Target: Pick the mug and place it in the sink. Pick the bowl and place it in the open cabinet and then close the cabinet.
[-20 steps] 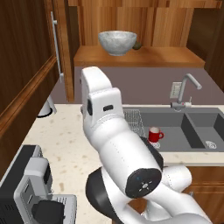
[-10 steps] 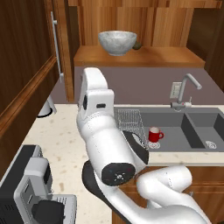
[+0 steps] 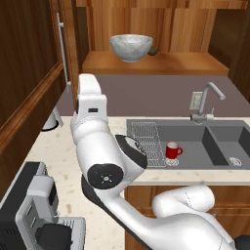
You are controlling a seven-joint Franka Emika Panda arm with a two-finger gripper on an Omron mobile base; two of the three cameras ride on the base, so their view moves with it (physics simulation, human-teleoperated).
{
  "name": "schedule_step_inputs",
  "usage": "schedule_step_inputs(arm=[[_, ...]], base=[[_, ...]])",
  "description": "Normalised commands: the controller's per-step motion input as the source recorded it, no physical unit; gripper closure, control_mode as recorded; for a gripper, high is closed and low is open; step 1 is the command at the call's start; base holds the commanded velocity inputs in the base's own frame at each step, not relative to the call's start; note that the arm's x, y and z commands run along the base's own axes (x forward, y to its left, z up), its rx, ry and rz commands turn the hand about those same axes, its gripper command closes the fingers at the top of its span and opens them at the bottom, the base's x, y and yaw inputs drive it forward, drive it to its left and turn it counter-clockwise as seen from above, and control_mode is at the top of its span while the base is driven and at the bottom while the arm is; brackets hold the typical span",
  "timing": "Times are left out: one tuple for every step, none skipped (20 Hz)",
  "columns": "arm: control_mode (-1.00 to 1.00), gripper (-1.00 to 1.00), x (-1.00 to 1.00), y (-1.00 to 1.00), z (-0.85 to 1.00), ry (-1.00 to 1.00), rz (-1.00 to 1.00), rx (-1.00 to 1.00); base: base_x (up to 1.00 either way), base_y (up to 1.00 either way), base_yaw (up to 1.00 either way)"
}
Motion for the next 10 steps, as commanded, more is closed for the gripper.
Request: schedule_step_inputs(arm=[[-1.0,-1.0,0.14,0.2,-0.17,0.09,0.0,0.0],[-1.0,-1.0,0.21,0.13,-0.16,0.09,0.0,0.0],[-1.0,-1.0,0.19,0.09,-0.12,0.08,0.0,0.0],[-1.0,-1.0,0.25,0.12,-0.14,0.08,0.0,0.0],[-1.0,-1.0,0.21,0.11,-0.12,0.07,0.0,0.0],[-1.0,-1.0,0.23,0.06,-0.09,0.06,0.0,0.0],[-1.0,-1.0,0.23,0.01,-0.07,0.05,0.0,0.0],[-1.0,-1.0,0.26,0.0,-0.03,0.05,0.0,0.0],[-1.0,-1.0,0.29,0.0,0.0,0.05,0.0,0.0],[-1.0,-1.0,0.29,0.0,0.0,0.05,0.0,0.0]], base=[[0.0,0.0,0.0],[0.0,0.0,0.0],[0.0,0.0,0.0],[0.0,0.0,0.0],[0.0,0.0,0.0],[0.0,0.0,0.0],[0.0,0.0,0.0],[0.0,0.0,0.0],[0.0,0.0,0.0],[0.0,0.0,0.0]])
